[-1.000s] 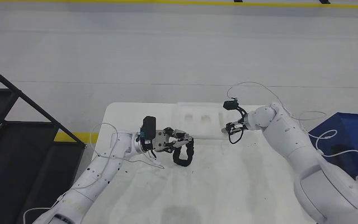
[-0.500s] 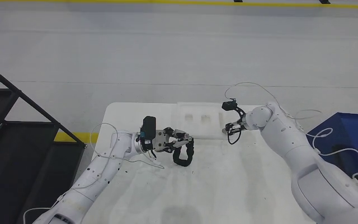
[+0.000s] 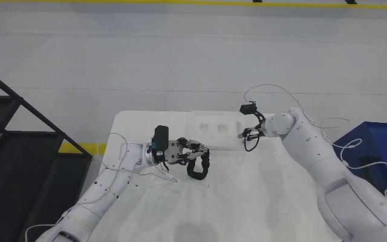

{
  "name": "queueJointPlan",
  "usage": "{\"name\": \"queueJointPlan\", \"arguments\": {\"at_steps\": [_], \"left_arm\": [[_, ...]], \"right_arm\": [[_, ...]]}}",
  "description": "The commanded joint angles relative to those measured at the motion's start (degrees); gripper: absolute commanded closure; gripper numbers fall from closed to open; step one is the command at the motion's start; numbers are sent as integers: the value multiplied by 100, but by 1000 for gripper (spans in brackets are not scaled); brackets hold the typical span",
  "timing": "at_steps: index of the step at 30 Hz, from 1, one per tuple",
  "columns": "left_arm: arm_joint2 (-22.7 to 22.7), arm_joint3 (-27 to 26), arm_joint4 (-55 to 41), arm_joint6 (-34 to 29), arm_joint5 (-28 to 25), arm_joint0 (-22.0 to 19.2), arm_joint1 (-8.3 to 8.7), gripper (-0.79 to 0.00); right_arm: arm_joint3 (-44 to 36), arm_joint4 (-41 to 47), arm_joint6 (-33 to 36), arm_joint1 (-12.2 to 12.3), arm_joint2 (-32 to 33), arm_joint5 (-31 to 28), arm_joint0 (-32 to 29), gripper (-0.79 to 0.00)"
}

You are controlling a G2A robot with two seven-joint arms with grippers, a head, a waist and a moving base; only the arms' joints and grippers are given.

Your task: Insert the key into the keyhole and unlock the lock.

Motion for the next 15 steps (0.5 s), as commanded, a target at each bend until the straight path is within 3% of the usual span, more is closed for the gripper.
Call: {"name": "queueJointPlan", "arguments": {"at_steps": [1,5,15], "left_arm": [[0,0,0,0,0,0,0,0],[0,0,0,0,0,0,0,0],[0,0,0,0,0,0,0,0]], "right_arm": [[-128,2,-8,52,73,84,-57,-262],[-580,-117,-60,199,235,337,-241,-308],[-2489,-779,9,753,935,1339,-1172,-332]]}}
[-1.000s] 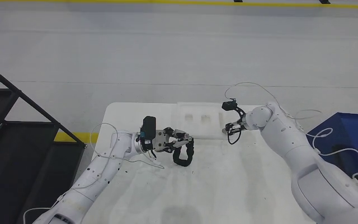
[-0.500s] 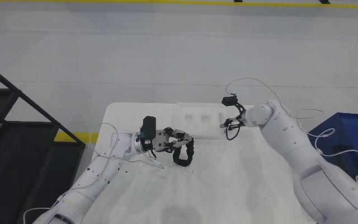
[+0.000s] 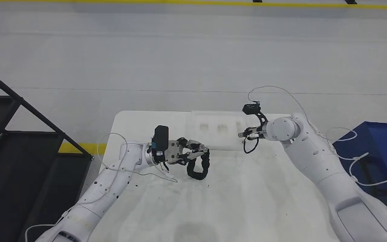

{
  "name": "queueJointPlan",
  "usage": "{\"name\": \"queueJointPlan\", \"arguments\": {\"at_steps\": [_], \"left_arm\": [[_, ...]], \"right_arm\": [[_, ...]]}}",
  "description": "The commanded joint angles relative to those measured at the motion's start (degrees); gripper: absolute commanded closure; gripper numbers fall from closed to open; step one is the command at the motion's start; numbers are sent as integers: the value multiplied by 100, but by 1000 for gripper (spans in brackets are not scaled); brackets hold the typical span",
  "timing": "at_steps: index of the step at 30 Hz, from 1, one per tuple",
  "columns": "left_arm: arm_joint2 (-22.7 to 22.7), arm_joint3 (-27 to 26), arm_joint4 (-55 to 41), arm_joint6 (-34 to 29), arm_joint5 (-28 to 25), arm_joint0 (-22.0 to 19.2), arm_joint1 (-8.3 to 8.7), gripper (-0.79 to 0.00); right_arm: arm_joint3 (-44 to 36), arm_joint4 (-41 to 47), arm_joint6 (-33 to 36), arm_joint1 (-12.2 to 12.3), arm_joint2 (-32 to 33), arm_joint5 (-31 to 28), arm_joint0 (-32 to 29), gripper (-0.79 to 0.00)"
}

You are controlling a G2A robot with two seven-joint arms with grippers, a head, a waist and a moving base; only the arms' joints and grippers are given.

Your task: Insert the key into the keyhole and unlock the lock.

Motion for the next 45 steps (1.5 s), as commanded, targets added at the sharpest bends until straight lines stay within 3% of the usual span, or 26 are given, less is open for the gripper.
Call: {"name": "queueJointPlan", "arguments": {"at_steps": [1,5,10,13,18,31,36,41,45], "left_arm": [[0,0,0,0,0,0,0,0],[0,0,0,0,0,0,0,0],[0,0,0,0,0,0,0,0],[0,0,0,0,0,0,0,0],[0,0,0,0,0,0,0,0],[0,0,0,0,0,0,0,0],[0,0,0,0,0,0,0,0],[0,0,0,0,0,0,0,0],[0,0,0,0,0,0,0,0]], "right_arm": [[-442,-82,84,107,177,163,-232,-336],[-1162,-210,203,299,548,447,-722,-339],[-1513,-188,17,405,852,612,-1119,-354],[-1401,-106,-216,396,890,586,-1212,-369],[-1174,-46,-493,322,786,457,-1130,-329],[-798,-145,-486,160,473,500,-927,-332],[-630,-143,-535,105,398,487,-884,-243],[-517,-195,-501,52,316,472,-805,-102],[-412,-215,-503,9,260,472,-758,-71]]}}
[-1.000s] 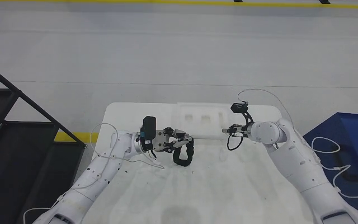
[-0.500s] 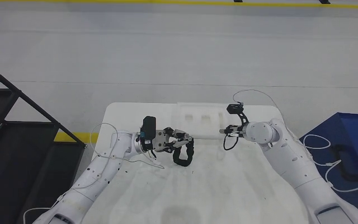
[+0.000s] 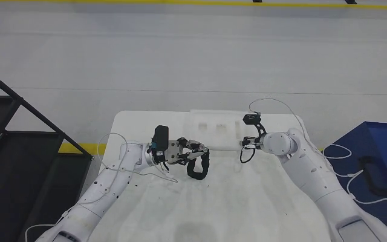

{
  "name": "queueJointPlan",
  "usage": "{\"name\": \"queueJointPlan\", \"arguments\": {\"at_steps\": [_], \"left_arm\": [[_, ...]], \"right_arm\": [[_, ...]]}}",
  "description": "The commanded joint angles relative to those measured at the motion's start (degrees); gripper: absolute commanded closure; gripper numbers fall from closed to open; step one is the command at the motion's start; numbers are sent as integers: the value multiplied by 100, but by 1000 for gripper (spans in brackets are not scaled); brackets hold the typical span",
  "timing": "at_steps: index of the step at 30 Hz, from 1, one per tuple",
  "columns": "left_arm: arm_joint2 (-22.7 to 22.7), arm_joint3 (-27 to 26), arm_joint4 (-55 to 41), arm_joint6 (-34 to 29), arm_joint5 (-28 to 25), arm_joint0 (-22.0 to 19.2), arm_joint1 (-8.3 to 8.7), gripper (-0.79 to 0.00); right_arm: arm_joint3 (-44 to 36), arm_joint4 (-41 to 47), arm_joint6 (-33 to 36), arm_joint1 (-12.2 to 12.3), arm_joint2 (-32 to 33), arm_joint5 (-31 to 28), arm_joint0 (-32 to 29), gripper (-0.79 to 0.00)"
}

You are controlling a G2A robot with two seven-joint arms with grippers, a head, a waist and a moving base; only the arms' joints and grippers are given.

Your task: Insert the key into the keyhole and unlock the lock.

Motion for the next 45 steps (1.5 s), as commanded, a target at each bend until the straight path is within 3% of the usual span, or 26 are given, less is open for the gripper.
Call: {"name": "queueJointPlan", "arguments": {"at_steps": [1,5,8,21,29,37,45], "left_arm": [[0,0,0,0,0,0,0,0],[0,0,0,0,0,0,0,0],[0,0,0,0,0,0,0,0],[0,0,0,0,0,0,0,0],[0,0,0,0,0,0,0,0],[0,0,0,0,0,0,0,0],[0,0,0,0,0,0,0,0]], "right_arm": [[53,-8,-2,-19,-24,3,24,-65],[179,-77,-30,-64,-84,35,84,-77],[265,-112,-51,-93,-110,41,139,0],[-102,-406,147,-23,124,31,199,0],[-616,-269,517,137,592,-135,32,0],[-1271,549,1440,344,1289,-420,-301,0],[-2732,926,2217,604,2011,-557,-1029,0]]}}
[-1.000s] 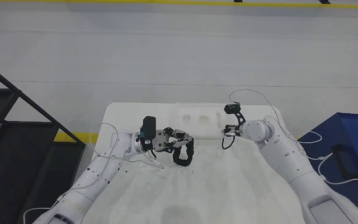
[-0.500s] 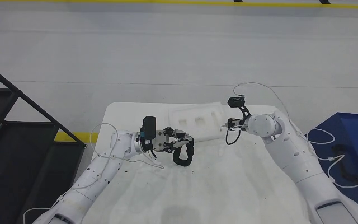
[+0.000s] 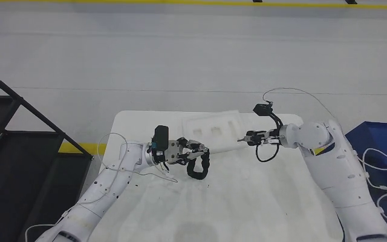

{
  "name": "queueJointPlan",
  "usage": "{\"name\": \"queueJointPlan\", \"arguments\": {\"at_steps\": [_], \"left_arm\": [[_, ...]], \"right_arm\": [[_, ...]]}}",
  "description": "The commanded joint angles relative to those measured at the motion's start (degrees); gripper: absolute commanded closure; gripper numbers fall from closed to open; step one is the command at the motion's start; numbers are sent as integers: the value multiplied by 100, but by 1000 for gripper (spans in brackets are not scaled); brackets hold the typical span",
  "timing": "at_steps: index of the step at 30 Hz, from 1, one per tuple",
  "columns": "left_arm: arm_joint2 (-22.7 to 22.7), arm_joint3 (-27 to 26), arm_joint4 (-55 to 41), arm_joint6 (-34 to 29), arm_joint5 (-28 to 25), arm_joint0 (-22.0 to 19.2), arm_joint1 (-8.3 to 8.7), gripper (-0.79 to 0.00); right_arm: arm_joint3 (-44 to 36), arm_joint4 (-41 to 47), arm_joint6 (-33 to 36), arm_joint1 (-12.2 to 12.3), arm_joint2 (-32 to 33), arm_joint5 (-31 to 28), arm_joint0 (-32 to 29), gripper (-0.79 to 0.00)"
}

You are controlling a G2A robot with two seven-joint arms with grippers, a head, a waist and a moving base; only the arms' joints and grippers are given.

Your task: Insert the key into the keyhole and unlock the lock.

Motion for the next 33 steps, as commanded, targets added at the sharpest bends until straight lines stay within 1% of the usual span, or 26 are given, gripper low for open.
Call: {"name": "queueJointPlan", "arguments": {"at_steps": [1,5,12,15,28,30,33], "left_arm": [[0,0,0,0,0,0,0,0],[0,0,0,0,0,0,0,0],[0,0,0,0,0,0,0,0],[0,0,0,0,0,0,0,0],[0,0,0,0,0,0,0,0],[0,0,0,0,0,0,0,0],[22,-64,8,-60,38,21,-4,0]], "right_arm": [[-479,37,127,60,173,22,-257,0],[-1233,181,274,158,478,-3,-708,0],[-1950,416,367,278,866,-217,-1209,0],[-2018,426,291,309,983,-258,-1316,0],[-2018,426,291,309,983,-258,-1316,0],[-2039,354,273,313,910,-261,-1390,0],[-2072,556,486,329,857,-194,-1385,0]]}}
